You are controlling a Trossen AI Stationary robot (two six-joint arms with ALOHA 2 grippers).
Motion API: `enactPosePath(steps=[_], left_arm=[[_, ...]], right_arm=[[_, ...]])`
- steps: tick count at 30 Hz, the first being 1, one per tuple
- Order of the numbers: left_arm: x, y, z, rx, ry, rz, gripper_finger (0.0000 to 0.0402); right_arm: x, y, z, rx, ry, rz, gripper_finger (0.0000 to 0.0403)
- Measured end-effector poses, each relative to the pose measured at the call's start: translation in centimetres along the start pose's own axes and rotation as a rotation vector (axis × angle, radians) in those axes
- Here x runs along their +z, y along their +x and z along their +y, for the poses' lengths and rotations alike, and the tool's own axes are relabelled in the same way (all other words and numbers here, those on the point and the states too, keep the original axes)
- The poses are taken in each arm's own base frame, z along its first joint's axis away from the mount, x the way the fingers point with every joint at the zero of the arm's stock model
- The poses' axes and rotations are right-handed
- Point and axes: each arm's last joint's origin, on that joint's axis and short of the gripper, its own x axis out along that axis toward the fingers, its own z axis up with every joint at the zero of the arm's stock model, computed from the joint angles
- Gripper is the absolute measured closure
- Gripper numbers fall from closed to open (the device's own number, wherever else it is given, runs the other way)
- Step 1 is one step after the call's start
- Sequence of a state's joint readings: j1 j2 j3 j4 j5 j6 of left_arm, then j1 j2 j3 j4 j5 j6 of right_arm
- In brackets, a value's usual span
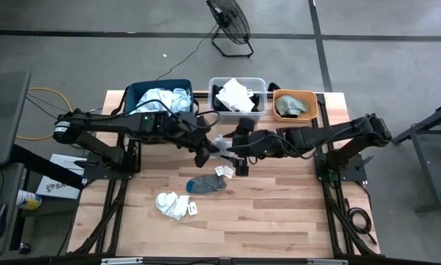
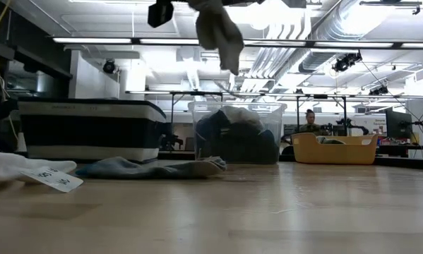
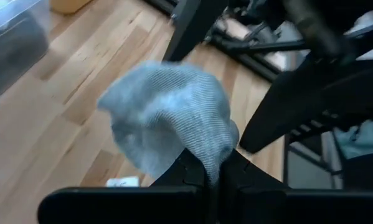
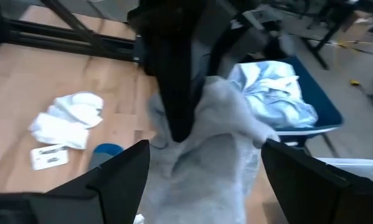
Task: Pick & Place Cloths
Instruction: Put the gray sock into the yellow bin
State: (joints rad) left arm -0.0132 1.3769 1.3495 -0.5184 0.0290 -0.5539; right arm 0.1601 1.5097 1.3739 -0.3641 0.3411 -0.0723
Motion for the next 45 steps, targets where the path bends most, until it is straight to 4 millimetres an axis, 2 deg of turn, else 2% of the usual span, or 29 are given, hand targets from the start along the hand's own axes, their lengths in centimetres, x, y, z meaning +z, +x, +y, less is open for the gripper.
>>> enactPosePath(steps=[11, 15, 21, 29, 31, 35, 40, 45], left_arm=[[1.01, -0.12, -0.84, -0.124, -0.006, -0.081, 0.0399], [1.01, -0.13, -0.84, -0.124, -0.018, -0.08, 0.0399], [1.01, -0.14, -0.84, -0.124, -0.019, -0.08, 0.04], [1.02, -0.15, -0.84, -0.123, -0.02, -0.083, 0.0393], [1.02, -0.15, -0.84, -0.124, -0.02, -0.082, 0.0391], [1.02, -0.15, -0.85, -0.126, -0.015, -0.081, 0.0385], [1.01, -0.15, -0.84, -0.123, 0.04, -0.084, 0.0348], [1.01, -0.15, -0.85, -0.125, 0.067, -0.085, 0.0259]], right_arm=[[-0.25, 0.23, -0.21, 0.041, -0.001, 0.019, 0.0102], [-0.17, 0.23, -0.25, 0.025, 0.031, 0.013, 0.0121], [-0.14, 0.23, -0.24, 0.022, 0.05, 0.01, 0.0203], [-0.12, 0.24, -0.2, 0.032, 0.052, 0.008, 0.0372], [-0.12, 0.24, -0.16, 0.047, 0.058, 0.008, 0.0388], [-0.2, 0.26, -0.24, 0.044, 0.104, 0.016, 0.0393], [-0.55, 0.21, -0.33, 0.041, 0.124, 0.052, 0.0395], [-0.69, 0.21, -0.4, 0.038, 0.142, 0.067, 0.0395]])
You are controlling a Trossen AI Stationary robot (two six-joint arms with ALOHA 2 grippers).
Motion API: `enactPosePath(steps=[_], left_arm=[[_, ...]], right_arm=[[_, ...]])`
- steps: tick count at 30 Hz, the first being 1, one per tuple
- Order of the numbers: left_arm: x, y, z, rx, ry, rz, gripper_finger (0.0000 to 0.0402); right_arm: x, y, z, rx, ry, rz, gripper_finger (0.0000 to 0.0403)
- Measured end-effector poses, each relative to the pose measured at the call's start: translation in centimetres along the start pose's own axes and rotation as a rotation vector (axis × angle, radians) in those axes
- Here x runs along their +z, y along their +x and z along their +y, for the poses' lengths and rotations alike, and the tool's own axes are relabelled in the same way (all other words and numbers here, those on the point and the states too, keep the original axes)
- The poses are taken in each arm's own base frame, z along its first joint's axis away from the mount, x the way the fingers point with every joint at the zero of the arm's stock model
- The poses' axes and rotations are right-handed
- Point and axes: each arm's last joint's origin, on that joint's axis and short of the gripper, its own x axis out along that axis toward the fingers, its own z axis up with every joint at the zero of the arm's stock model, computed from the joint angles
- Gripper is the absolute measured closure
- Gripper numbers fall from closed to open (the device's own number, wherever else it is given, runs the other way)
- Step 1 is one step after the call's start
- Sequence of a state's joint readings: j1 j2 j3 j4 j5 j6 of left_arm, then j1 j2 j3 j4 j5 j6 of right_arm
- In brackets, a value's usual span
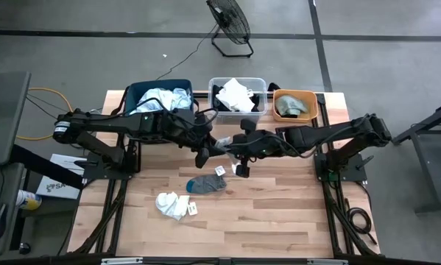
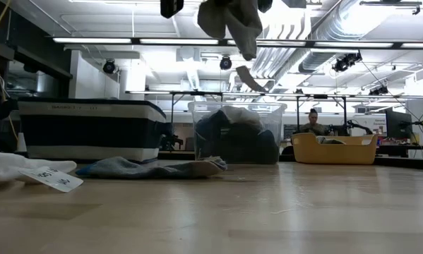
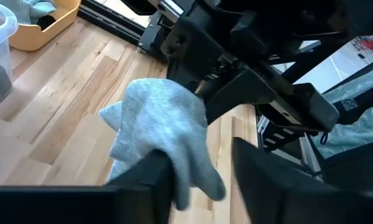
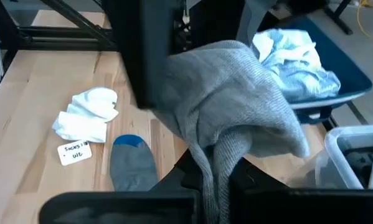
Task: Pick & Place Cloths
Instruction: Put the gray sock into the yellow bin
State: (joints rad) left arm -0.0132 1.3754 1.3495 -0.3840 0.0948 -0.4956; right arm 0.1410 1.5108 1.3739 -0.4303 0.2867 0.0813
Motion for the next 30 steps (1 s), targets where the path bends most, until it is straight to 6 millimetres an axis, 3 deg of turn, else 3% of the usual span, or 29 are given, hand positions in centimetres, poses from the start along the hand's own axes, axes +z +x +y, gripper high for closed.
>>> enactPosePath(steps=[5, 9, 19, 30], left_arm=[[0.1, -0.2, 0.0, -0.002, 0.005, -0.003, 0.0161], [0.3, -1.0, -0.1, 0.043, 0.037, -0.045, 0.0118], [0.6, -3.5, 0.2, 0.249, 0.13, -0.13, 0.0108], [1.0, -4.0, 0.6, 0.454, 0.386, -0.169, 0.0108]], right_arm=[[-0.9, 0.1, -0.7, -0.026, 0.048, 0.098, 0.0396], [-1.8, -0.3, -1.8, -0.072, 0.109, 0.196, 0.0397], [-3.2, -4.1, -6.6, -0.323, 0.315, 0.342, 0.0397], [-4.0, -8.3, -13.9, -0.67, 0.403, 0.35, 0.0397]])
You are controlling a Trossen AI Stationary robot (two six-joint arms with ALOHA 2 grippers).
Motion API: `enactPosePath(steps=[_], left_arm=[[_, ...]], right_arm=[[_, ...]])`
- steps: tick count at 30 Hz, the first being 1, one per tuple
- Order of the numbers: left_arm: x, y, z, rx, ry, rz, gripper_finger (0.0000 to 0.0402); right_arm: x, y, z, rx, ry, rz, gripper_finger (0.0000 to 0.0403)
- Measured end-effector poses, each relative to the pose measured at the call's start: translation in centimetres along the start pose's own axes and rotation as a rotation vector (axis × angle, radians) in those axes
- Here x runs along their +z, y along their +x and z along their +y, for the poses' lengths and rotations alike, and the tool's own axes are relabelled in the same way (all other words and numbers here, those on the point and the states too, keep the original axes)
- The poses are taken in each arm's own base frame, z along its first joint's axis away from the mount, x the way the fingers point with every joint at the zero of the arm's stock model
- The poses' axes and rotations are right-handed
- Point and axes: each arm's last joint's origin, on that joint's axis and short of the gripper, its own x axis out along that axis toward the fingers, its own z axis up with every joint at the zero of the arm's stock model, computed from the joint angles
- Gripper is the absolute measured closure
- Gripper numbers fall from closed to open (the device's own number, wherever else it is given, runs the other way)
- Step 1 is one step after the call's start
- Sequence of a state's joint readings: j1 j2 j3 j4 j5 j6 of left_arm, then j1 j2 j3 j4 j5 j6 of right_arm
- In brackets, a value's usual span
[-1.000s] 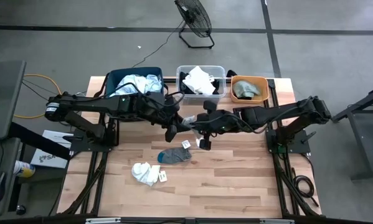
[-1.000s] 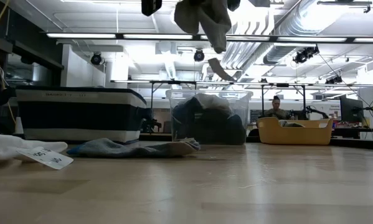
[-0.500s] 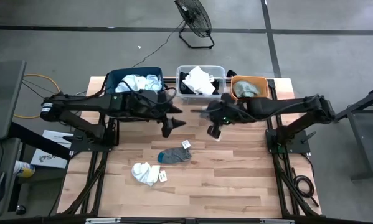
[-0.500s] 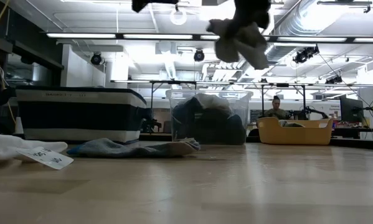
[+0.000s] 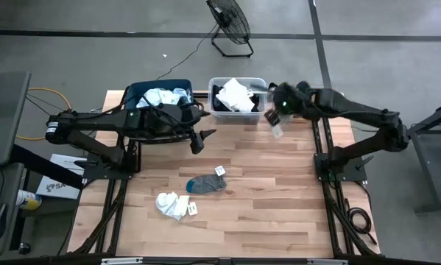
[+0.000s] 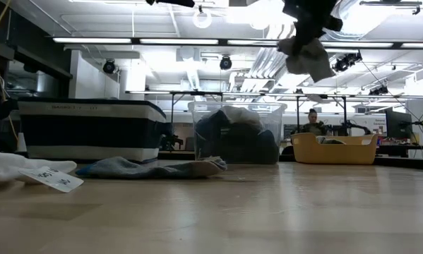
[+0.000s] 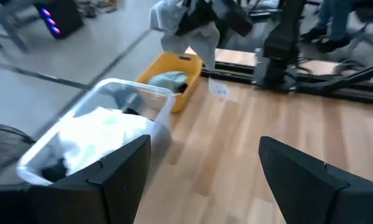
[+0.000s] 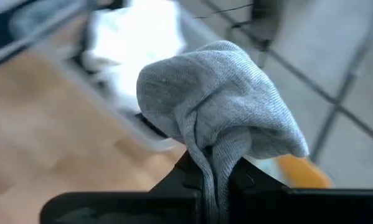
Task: Pick & Place Cloths
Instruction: Put the gray sock into the yellow bin
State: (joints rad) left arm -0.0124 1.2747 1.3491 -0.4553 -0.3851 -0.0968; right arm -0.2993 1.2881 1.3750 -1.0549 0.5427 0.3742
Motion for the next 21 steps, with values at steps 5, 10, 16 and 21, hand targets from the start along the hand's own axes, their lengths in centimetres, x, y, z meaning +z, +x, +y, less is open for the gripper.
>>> enactPosePath(steps=[5, 10, 16, 21], left_arm=[[0.0, 0.0, 0.1, 0.04, 0.082, -0.003, 0.0108], [0.0, 0.0, 0.1, 0.048, 0.175, 0.002, 0.0108], [0.0, 0.0, 0.2, 0.055, 0.247, 0.007, 0.0108], [-0.1, 0.2, 0.1, 0.062, 0.281, 0.013, 0.0108]], right_arm=[[0.9, 1.7, -3.0, -0.181, 0.056, 0.005, 0.0397], [1.4, 3.6, -5.6, -0.325, 0.128, 0.042, 0.0396], [1.7, 6.1, -8.1, -0.425, 0.2, 0.101, 0.0397], [1.9, 8.2, -9.4, -0.507, 0.279, 0.127, 0.0397]])
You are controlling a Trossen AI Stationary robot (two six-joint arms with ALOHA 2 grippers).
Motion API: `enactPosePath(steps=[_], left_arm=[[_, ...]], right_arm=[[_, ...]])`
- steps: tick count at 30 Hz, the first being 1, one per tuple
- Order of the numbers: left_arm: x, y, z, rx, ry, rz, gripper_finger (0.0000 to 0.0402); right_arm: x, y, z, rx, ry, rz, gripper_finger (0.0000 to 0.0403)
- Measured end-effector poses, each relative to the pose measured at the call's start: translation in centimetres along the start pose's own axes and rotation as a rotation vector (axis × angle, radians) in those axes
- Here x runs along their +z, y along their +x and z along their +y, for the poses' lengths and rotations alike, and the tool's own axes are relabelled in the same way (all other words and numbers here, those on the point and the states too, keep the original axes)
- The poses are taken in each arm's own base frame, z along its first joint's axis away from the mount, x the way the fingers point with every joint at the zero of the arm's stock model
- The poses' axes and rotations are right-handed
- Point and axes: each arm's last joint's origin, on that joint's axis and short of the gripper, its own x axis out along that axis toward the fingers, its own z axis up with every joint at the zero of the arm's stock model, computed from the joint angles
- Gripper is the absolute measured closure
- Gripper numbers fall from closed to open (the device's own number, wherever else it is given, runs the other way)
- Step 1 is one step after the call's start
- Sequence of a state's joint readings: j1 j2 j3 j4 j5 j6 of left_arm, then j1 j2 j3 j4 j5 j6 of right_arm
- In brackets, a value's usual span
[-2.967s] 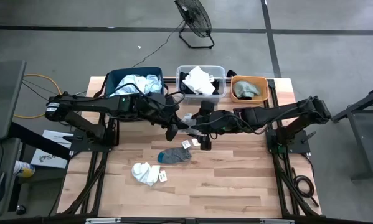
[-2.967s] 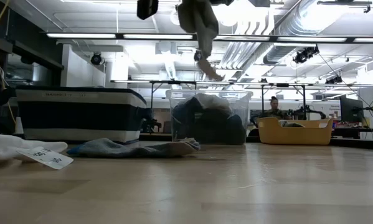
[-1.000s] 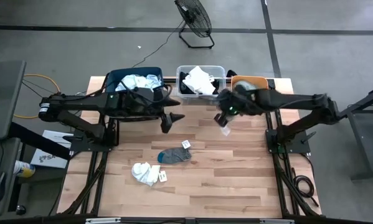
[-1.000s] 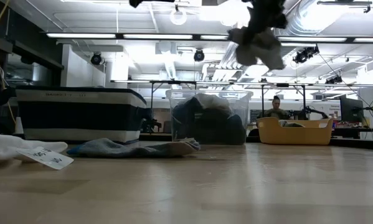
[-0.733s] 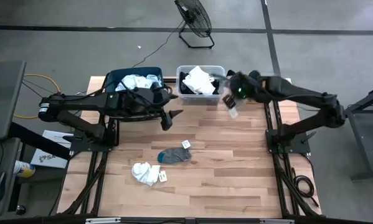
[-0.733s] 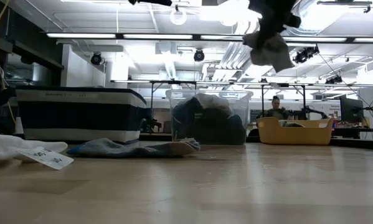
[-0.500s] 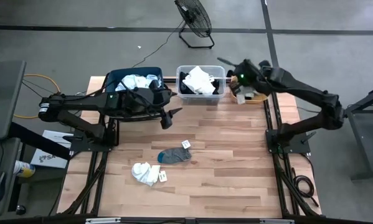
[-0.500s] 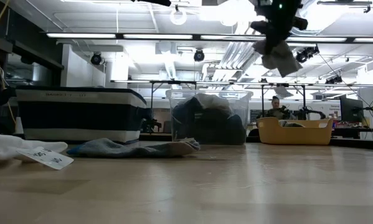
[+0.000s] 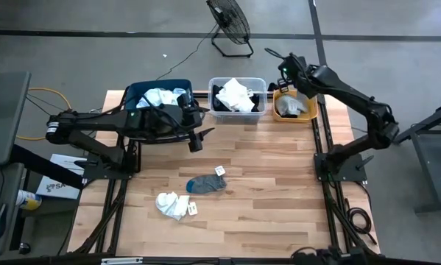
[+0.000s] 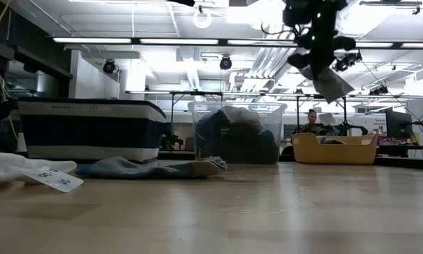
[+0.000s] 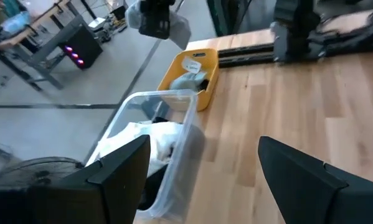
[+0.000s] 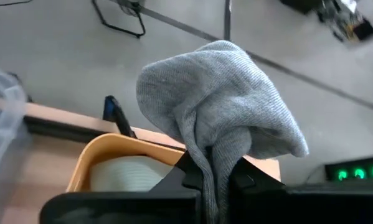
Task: Pick & Place Cloths
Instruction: Put the gray sock into the yellow bin
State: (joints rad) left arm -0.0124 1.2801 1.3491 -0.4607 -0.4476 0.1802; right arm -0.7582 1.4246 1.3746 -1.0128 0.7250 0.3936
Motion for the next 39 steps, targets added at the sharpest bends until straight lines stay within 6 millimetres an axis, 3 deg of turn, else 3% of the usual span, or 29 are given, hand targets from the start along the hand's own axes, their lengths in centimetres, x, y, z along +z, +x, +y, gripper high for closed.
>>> enactPosePath(steps=[9, 16, 24, 33, 39], left_arm=[[-0.1, 0.0, 0.4, 0.138, 0.069, 0.037, 0.0108], [-1.2, 0.0, 0.3, 0.126, 0.142, 0.141, 0.0108], [-2.8, 0.0, 2.6, 0.152, 0.092, 0.268, 0.0108], [-3.0, -1.1, 5.8, 0.154, -0.006, 0.241, 0.0108], [-3.3, -1.3, 6.9, 0.124, -0.031, 0.236, 0.0108]], right_arm=[[-0.2, 4.3, 2.0, -0.052, 0.091, 0.119, 0.0397], [-1.3, 7.7, 3.8, -0.032, 0.125, 0.293, 0.0397], [-1.9, 9.2, 4.5, -0.006, 0.162, 0.373, 0.0397], [-6.0, 11.8, 4.9, 0.003, 0.235, 0.478, 0.0396], [-7.0, 13.0, 5.0, 0.007, 0.331, 0.465, 0.0396]])
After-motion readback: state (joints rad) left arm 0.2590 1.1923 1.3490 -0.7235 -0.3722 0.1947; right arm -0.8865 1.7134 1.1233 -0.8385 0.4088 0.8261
